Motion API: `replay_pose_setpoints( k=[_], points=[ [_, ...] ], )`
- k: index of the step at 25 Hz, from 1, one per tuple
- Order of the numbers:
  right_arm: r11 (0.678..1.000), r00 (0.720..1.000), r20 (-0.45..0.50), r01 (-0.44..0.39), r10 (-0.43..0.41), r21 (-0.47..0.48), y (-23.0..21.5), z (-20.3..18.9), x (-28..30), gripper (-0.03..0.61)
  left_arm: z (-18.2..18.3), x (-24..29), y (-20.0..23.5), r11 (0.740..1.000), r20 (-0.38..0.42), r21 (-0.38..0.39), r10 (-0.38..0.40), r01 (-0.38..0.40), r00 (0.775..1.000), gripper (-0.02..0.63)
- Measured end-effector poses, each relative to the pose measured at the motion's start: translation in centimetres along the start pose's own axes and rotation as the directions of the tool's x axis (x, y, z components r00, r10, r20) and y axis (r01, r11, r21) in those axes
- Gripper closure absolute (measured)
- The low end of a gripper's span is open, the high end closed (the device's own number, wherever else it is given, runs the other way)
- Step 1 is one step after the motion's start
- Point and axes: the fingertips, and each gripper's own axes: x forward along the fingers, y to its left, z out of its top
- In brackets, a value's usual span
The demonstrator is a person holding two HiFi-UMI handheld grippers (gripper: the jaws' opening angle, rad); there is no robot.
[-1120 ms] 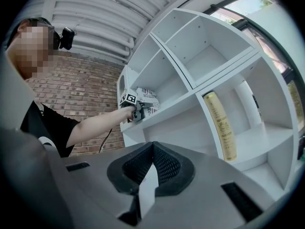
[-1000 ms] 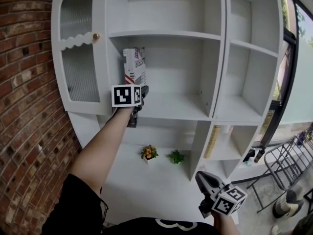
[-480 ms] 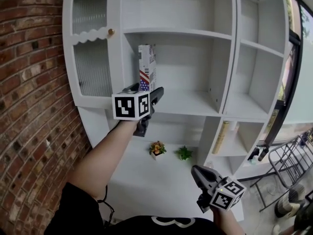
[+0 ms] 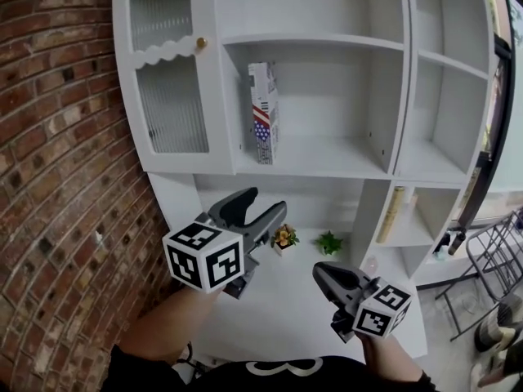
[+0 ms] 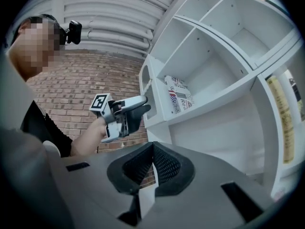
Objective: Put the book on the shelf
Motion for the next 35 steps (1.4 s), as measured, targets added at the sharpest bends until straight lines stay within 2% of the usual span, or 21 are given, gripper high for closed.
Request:
replay_pose_setpoints(
  k=[2,4,6,8,10,11,15,22,28,35],
  points=[
    [1.000,1.000,0.001,-0.015,0.015,-0.003,0.6,0.0,0.6,0.568,-1.6,-1.7,-1.3,0.998,-0.012,-0.039,-0.055,0.055,0.998,0.378],
    [1.000,1.000,0.000,-0.029,0.029,0.001,1.1,-0.2,1.1,0.568,-3.4,-3.3,-2.3,0.990,-0.017,-0.092,-0.106,0.104,0.994,0.433],
    [0.999,0.999,0.000,-0.037,0.037,0.008,1.4,-0.5,1.3,0.568,-5.3,-4.5,-3.1,0.974,-0.017,-0.162,-0.160,0.155,0.987,0.507],
    [0.999,0.999,0.001,-0.039,0.039,0.019,1.5,-0.7,1.7,0.568,-6.9,-5.4,-3.7,0.956,-0.012,-0.215,-0.208,0.200,0.978,0.532],
    [0.999,0.999,0.002,-0.039,0.039,0.031,1.5,-1.0,2.0,0.568,-8.1,-6.1,-4.4,0.946,-0.006,-0.221,-0.246,0.239,0.969,0.599],
    [0.999,0.999,0.003,-0.039,0.039,0.037,1.6,-1.2,2.1,0.568,-8.8,-6.4,-4.7,0.943,-0.004,-0.214,-0.262,0.255,0.965,0.609],
    [0.998,0.999,0.001,-0.033,0.033,0.057,1.9,-2.2,2.1,0.568,-11.3,-7.5,-5.6,0.928,-0.007,-0.237,-0.296,0.286,0.955,0.609],
    [0.998,1.000,-0.010,0.016,-0.015,0.063,2.7,-3.5,1.3,0.568,-13.4,-9.6,-4.1,0.927,0.005,-0.293,-0.244,0.235,0.970,0.609],
    [0.996,0.999,-0.001,0.046,-0.046,0.072,4.2,-4.4,0.9,0.568,-13.9,-11.3,-3.3,0.939,-0.011,-0.278,-0.214,0.203,0.977,0.609],
    [0.999,0.999,-0.003,0.048,-0.048,0.010,6.7,-4.8,0.4,0.569,-14.2,-12.4,-3.9,0.924,0.004,-0.302,-0.246,0.236,0.969,0.609]
  ],
)
